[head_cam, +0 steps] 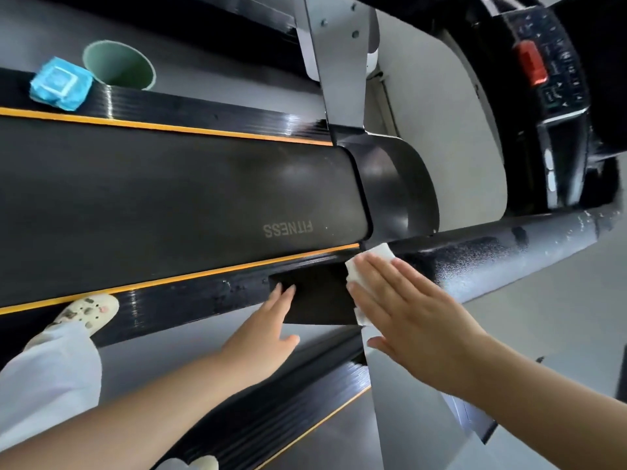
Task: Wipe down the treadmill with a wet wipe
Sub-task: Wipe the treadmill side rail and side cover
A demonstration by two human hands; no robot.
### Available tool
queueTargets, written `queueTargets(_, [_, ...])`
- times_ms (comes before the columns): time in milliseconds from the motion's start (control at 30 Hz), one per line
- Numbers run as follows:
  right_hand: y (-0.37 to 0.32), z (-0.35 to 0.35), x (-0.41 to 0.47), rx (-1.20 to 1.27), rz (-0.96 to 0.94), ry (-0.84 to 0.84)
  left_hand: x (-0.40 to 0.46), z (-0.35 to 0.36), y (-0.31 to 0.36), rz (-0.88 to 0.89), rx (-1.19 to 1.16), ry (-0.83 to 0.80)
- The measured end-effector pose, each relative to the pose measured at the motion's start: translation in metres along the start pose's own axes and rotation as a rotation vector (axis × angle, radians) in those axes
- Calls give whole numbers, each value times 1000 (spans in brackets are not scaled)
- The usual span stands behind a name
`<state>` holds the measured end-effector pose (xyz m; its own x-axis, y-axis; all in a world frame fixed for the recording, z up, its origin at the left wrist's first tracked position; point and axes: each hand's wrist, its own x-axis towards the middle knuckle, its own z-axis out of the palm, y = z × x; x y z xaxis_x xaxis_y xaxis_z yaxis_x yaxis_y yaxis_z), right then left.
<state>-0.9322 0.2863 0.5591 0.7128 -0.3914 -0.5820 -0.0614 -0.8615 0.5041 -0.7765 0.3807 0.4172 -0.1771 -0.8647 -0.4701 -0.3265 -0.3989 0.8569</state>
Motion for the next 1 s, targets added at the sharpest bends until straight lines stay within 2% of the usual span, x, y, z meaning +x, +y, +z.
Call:
queueTargets(67, [-17,-1,25,-108,-9,-53,0,1,-2,1,4,-3])
queueTargets(133, [-33,1,38,-177,-103,-80,0,1,-6,6,-9,-9])
queueTargets(167, [-38,-1,34,-188,-127,-152,1,0,-9,15,-5,-15])
queueTargets(233, [-37,-2,16,-214,-126,-110,1,-4,-13,25,17,-32])
queueTargets(267, [-33,-4,6,-201,-77,-84,1,-5,-14,27,27,-39])
queueTargets(367, [-20,-6,-3,47,14,-30,1,-6,-20,48,46,-38])
queueTargets(433, [-22,-7,16,42,75,-64,1,-7,-24,44,46,-38])
queueTargets(500, [-35,-5,43,-43,6,-43,2,-6,-30,34,41,-46])
queueTargets(600, [-61,-1,53,-64,-74,-232,5,-5,-40,15,25,-51])
queueTargets(667, [-58,5,41,-100,-83,-175,6,-7,-46,-4,11,-57])
queueTargets(700, [-53,2,36,-94,-57,-202,6,-8,-47,-12,4,-57])
queueTargets(767, [-47,-8,42,49,41,-182,6,-10,-50,-26,-15,-49])
queueTargets(800, [-46,-9,49,33,68,-195,6,-11,-52,-31,-27,-44])
queueTargets(867, [-49,-6,75,-35,32,-176,6,-12,-55,-40,-40,-44])
queueTargets(1000, [-92,6,103,-13,-80,-322,4,-18,-64,-47,-64,-27])
